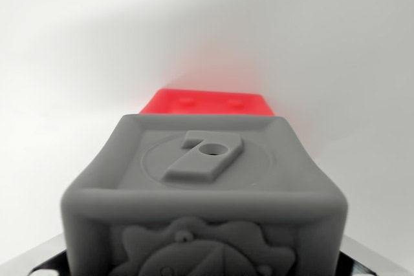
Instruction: Destack cube
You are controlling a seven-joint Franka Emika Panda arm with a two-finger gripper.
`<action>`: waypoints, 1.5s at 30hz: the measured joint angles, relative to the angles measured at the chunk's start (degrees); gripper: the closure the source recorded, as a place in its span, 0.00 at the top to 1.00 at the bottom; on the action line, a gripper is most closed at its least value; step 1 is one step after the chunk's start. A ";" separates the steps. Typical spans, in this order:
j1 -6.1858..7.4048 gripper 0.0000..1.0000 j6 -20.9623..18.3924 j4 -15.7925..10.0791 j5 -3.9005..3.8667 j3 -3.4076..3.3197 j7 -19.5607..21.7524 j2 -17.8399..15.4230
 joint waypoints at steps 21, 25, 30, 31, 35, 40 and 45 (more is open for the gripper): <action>0.10 0.00 -3.49 -0.45 -0.01 -0.20 0.03 -4.01; 0.15 0.00 -4.48 -0.52 -0.02 -0.28 0.05 -5.10; 0.23 0.00 -5.87 -0.53 -0.06 -0.40 0.07 -6.60; 0.24 0.00 -6.14 -0.53 -0.07 -0.42 0.08 -6.89; 0.27 0.00 -7.32 -0.52 -0.12 -0.50 0.11 -8.03; 0.40 0.00 -8.13 -0.51 -0.31 -0.50 -0.06 -9.08; 0.88 0.00 -8.12 -0.88 -0.57 -0.17 -0.78 -9.06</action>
